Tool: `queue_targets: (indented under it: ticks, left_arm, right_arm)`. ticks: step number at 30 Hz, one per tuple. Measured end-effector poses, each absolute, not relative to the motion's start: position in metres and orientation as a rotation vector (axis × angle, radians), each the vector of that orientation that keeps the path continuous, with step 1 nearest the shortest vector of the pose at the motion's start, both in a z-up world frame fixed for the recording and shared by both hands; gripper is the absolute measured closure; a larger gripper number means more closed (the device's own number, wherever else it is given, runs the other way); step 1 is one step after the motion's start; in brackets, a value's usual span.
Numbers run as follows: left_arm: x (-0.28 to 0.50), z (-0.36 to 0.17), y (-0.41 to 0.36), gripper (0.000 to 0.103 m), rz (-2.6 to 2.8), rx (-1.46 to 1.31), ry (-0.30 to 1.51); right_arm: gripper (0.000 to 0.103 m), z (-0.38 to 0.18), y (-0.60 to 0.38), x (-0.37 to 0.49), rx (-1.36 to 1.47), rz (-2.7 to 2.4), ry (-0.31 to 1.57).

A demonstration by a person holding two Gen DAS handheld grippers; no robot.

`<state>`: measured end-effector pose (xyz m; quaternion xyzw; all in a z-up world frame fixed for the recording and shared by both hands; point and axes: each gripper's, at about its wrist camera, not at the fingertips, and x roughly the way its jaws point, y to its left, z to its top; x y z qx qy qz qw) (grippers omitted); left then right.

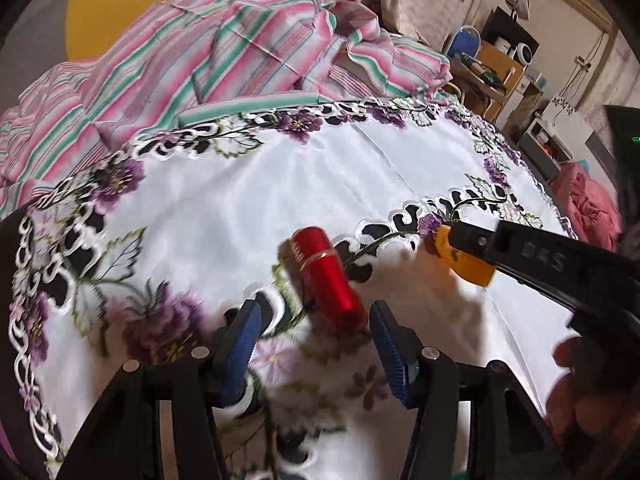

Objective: Organize rigid objects
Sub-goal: 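Grasp the red cylinder with the left tool while the right holds the yellow block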

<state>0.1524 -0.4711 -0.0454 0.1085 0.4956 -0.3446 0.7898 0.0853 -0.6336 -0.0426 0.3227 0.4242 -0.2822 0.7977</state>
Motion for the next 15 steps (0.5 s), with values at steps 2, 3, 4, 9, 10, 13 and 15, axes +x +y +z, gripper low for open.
queue_targets:
  ticks: [2,3,4,9,10,13,15]
  left_arm:
    - [0.157,-0.050,-0.477,0.046,-0.736,0.231,1.079]
    - [0.160,-0.053,-0.480,0.046,-0.735,0.220,1.089]
    - [0.162,-0.055,-0.482,0.046,-0.727,0.217,1.093]
    - [0.162,-0.059,-0.490,0.049,-0.747,0.201,1.074]
    - [0.161,-0.060,-0.493,0.051,-0.752,0.218,1.064]
    - [0.160,-0.066,-0.498,0.068,-0.743,0.268,1.063]
    - [0.158,-0.066,-0.497,0.073,-0.746,0.291,1.039]
  right_arm:
    - [0.074,-0.043,-0.635,0.084,0.699,-0.611,0.907]
    - [0.074,-0.043,-0.637,0.083,0.705,-0.615,0.906]
    - [0.074,-0.044,-0.637,0.082,0.709,-0.616,0.905]
    - [0.075,-0.045,-0.636,0.084,0.715,-0.611,0.909]
    - [0.078,-0.045,-0.635,0.084,0.715,-0.607,0.908]
    - [0.079,-0.044,-0.635,0.084,0.716,-0.600,0.903]
    - [0.083,-0.044,-0.634,0.085,0.709,-0.594,0.907]
